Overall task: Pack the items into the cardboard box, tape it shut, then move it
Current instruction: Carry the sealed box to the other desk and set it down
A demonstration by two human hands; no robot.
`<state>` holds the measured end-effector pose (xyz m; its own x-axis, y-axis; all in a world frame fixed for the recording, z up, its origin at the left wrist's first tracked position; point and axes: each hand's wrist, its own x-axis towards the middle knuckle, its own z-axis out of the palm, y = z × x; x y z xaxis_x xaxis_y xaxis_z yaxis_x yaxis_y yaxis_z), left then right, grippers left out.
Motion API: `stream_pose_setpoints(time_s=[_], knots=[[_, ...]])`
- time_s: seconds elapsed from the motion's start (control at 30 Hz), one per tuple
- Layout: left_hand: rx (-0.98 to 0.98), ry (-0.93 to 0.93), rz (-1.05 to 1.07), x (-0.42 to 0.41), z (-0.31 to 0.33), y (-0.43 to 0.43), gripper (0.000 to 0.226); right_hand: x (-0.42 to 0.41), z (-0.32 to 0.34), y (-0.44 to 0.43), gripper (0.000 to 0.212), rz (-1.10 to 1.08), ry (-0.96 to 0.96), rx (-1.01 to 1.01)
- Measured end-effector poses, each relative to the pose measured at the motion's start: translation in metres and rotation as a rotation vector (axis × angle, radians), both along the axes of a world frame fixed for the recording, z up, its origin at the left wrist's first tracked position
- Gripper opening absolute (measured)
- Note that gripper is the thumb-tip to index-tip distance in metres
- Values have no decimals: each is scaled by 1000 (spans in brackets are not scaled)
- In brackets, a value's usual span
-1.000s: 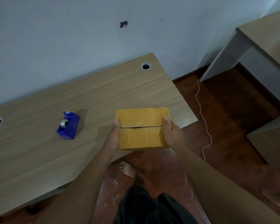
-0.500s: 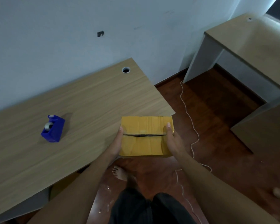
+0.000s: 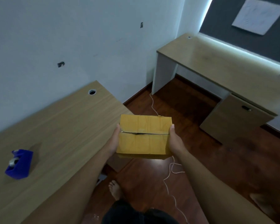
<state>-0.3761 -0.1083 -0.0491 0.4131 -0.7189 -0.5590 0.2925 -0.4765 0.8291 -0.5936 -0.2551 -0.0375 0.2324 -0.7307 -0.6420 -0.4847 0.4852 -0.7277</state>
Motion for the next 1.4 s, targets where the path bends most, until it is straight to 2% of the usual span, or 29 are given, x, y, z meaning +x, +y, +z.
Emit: stream_pose_setpoints(time_s=[0.13, 0.3, 0.5, 0.83, 0.9, 0.97, 1.03, 1.1, 1.23, 1.3, 1.4], knots=[[8, -35, -23, -10, 25, -32, 48, -22, 19, -19, 84, -48, -62, 23], [50, -47, -97, -19, 51, -71, 52, -37, 31, -42, 85, -134, -101, 34], [88, -31, -220, -20, 62, -118, 59, -43, 25, -79, 90, -209, -81, 8], [14, -134, -416, -2, 74, -226, 52, -37, 40, -169, 87, -282, -55, -53], [-1, -140, -436, 4, 79, -249, 54, -30, 43, -187, 88, -303, -51, -64], [-14, -162, -461, 12, 81, -273, 47, -23, 45, -203, 90, -321, -62, -70], [-13, -165, -464, 17, 88, -291, 43, -19, 44, -214, 101, -340, -67, -68], [-22, -152, -519, 28, 85, -321, 50, -13, 43, -232, 108, -382, -66, -51], [-11, -153, -539, 41, 84, -360, 57, -6, 53, -254, 89, -427, -93, -65], [25, -147, -529, 45, 83, -383, 69, -5, 57, -268, 80, -451, -115, -69], [37, -130, -533, 46, 81, -417, 73, -8, 58, -296, 92, -475, -117, -86]])
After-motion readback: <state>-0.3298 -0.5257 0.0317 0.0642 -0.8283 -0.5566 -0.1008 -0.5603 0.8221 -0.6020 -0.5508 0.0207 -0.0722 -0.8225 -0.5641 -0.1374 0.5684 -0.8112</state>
